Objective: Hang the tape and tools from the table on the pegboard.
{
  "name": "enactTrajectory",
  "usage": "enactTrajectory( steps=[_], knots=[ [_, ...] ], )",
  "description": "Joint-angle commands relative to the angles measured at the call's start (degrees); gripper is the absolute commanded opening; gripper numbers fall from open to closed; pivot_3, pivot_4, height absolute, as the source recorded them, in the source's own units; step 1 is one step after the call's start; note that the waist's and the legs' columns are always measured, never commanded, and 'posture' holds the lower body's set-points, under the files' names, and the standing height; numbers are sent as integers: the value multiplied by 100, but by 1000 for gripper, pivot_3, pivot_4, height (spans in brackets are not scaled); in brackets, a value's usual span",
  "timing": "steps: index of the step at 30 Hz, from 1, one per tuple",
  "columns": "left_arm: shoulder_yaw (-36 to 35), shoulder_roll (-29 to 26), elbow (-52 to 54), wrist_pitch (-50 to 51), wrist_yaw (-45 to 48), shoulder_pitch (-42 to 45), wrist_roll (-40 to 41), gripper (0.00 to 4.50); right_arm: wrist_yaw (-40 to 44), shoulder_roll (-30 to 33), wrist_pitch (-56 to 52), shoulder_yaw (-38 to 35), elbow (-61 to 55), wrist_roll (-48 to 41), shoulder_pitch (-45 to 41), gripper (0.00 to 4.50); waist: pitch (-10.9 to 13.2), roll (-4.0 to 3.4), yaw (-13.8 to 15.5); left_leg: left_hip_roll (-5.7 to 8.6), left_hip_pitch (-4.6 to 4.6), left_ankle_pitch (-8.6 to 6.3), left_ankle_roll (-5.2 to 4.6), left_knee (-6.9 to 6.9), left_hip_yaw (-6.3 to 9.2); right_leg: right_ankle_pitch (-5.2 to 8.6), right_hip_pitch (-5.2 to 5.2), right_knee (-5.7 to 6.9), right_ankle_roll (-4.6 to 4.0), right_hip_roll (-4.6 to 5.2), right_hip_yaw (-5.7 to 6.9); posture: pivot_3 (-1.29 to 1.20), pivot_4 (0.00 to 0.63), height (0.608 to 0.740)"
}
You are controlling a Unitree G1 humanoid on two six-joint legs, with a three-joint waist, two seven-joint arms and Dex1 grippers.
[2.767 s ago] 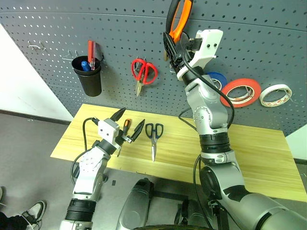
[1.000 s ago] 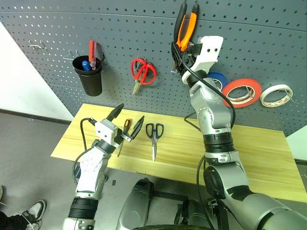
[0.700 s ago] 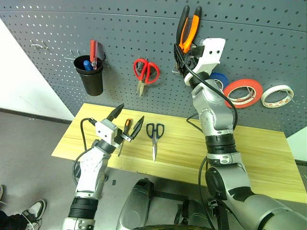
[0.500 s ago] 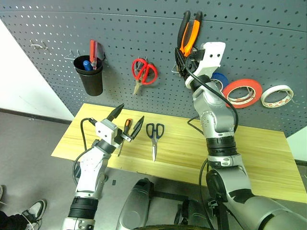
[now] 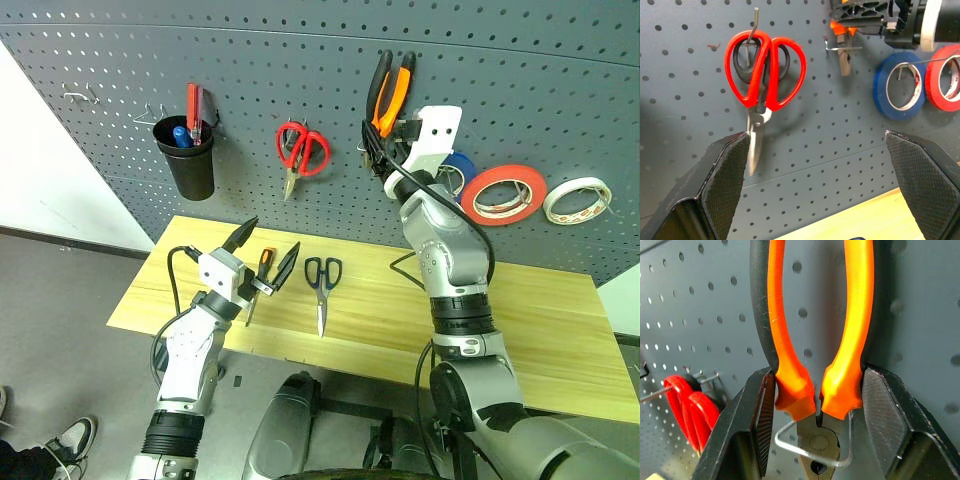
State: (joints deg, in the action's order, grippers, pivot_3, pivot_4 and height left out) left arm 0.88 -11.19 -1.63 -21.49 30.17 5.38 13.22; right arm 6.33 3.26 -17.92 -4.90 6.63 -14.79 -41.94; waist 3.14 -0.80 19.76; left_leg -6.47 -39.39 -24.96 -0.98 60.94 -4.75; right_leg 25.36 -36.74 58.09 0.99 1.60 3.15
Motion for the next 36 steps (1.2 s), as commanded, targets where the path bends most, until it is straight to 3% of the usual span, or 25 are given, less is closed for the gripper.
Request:
enactTrajectory(
  steps=[1,3,10,36],
  knots=[
    [-76,-40,136,-25,-11,73,53,4500,24,-44,-103,-55,-352,-141,-78,2199,0,0,1,0,0,0,0,0,0,0,0,0,0,0,0,413,89,629],
    [-79,-44,132,-25,-11,75,54,4500,13,-47,-152,-72,-364,-154,-77,2199,0,0,0,0,0,0,0,0,0,0,0,0,0,0,0,413,89,629],
    [-74,-43,127,-24,-17,88,51,4500,-83,-25,-203,-119,-376,-141,-91,4476,0,0,2,0,0,0,0,0,0,0,0,0,0,0,1,413,89,629],
    [-90,-64,97,-38,-36,124,50,4500,419,380,-267,-234,-1087,-322,647,4476,-1,1,7,1,1,1,1,1,2,0,12,-3,0,1,4,416,79,629]
  ],
)
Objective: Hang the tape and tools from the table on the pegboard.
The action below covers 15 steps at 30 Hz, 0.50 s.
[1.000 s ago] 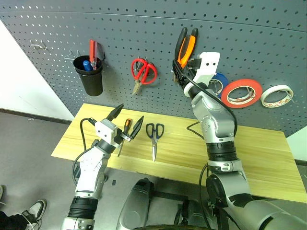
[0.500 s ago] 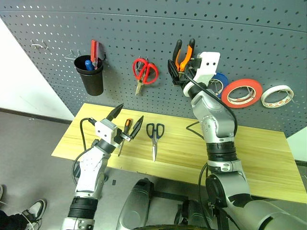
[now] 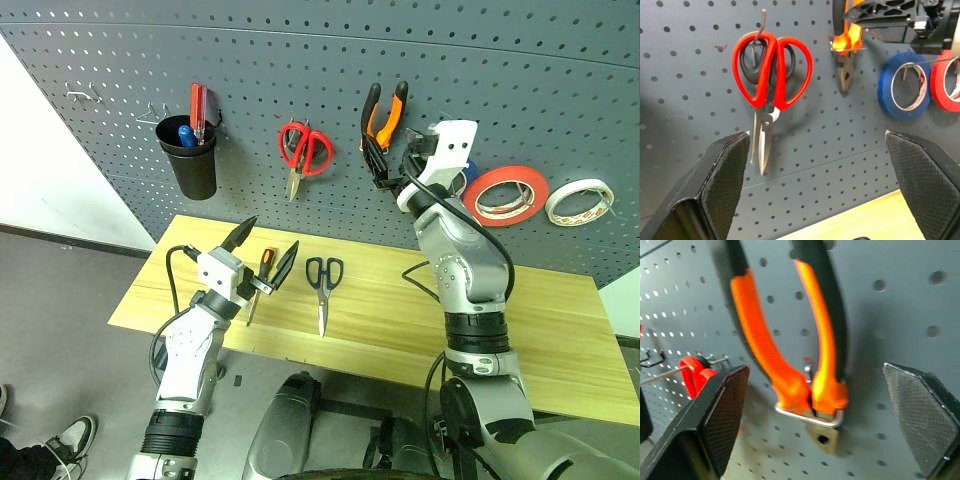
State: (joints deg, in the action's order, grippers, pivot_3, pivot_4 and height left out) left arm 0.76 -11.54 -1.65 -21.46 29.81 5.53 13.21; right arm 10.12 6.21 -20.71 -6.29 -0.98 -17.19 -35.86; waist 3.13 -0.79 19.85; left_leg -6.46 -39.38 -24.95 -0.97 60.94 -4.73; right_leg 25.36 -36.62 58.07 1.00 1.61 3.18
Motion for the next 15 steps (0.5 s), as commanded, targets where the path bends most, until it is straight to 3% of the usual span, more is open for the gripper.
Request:
enactTrajectory(
  steps=[1,15],
  knots=[
    [-75,-30,92,-42,2,114,53,4500,45,100,5,-103,-350,-86,66,4476,0,0,1,0,0,0,0,0,0,0,0,0,0,0,0,416,79,629],
    [-85,-24,91,20,30,200,156,4500,714,790,-470,-407,-1352,-731,1035,4476,-3,-2,135,0,4,0,0,3,7,0,9,-5,0,-1,2,412,71,629]
  ],
)
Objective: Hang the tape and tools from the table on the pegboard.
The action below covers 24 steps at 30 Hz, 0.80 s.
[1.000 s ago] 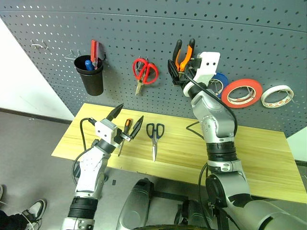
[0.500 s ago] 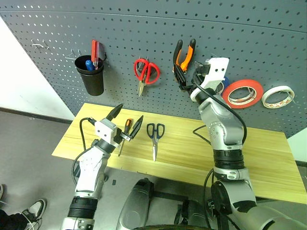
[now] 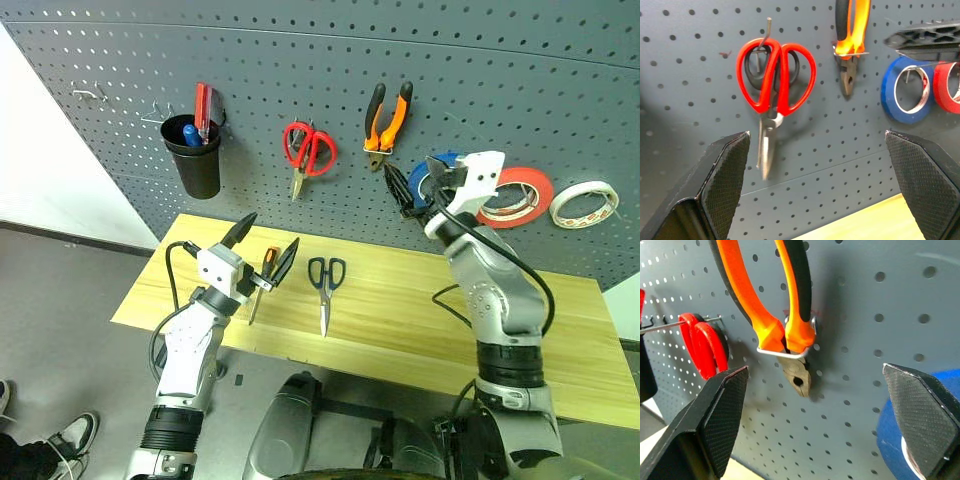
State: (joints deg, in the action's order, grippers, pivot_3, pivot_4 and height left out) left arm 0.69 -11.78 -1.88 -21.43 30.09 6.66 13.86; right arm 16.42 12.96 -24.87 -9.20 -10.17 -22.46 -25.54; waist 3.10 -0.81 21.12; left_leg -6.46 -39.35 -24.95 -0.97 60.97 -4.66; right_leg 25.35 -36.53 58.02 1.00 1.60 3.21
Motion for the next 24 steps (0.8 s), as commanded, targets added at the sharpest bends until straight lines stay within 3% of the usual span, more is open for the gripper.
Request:
enactTrajectory(
  steps=[1,16,24],
  knots=[
    [-69,6,106,27,-4,94,96,4500,110,144,-101,-139,-507,-261,41,4476,-1,-1,11,0,1,0,0,0,1,0,1,0,0,0,1,409,69,629],
    [-79,21,182,574,-170,125,108,4500,1156,833,-582,-45,-1326,-1170,843,4476,-3,2,16,7,5,0,-1,4,8,0,19,-7,0,1,3,393,67,629],
    [150,23,24,2329,-1098,339,-576,4500,1569,1065,-610,156,-1452,-1286,1122,4476,-7,7,19,12,11,0,-2,3,13,0,30,-11,1,-1,4,387,65,629]
  ],
)
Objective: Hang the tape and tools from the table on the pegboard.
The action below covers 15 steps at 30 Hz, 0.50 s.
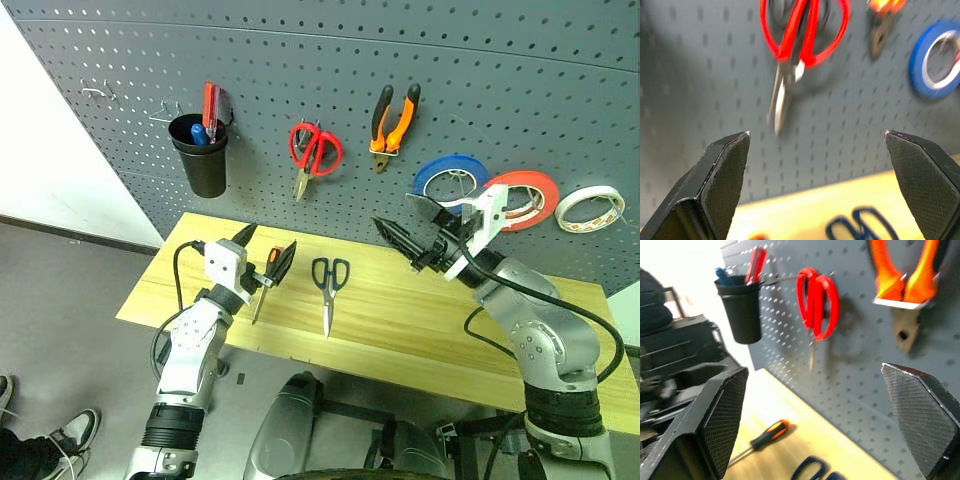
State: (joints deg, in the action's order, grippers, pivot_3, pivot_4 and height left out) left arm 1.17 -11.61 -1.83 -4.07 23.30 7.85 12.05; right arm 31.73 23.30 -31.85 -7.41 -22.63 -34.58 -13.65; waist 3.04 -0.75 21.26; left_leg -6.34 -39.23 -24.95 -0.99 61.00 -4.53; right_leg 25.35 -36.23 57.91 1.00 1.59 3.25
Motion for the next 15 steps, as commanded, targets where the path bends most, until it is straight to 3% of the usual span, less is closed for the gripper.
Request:
enactTrajectory(
  steps=[1,10,15],
  knots=[
    [160,28,-71,795,-592,291,-572,4500,38,23,100,-8,-189,-59,-78,4476,-2,3,10,6,4,0,0,-1,1,0,4,0,0,0,0,388,64,629],
    [598,1197,-321,2090,-1525,867,-940,4500,-162,-158,149,217,-166,106,-252,4476,-14,15,31,36,6,0,0,-1,19,0,20,1,1,10,-1,361,56,629],
    [830,1585,-393,2651,-1977,991,-1245,4500,-261,-236,170,304,-159,193,-270,4476,-26,16,-11,39,10,1,0,-1,21,0,21,7,1,17,-2,349,52,629]
  ],
)
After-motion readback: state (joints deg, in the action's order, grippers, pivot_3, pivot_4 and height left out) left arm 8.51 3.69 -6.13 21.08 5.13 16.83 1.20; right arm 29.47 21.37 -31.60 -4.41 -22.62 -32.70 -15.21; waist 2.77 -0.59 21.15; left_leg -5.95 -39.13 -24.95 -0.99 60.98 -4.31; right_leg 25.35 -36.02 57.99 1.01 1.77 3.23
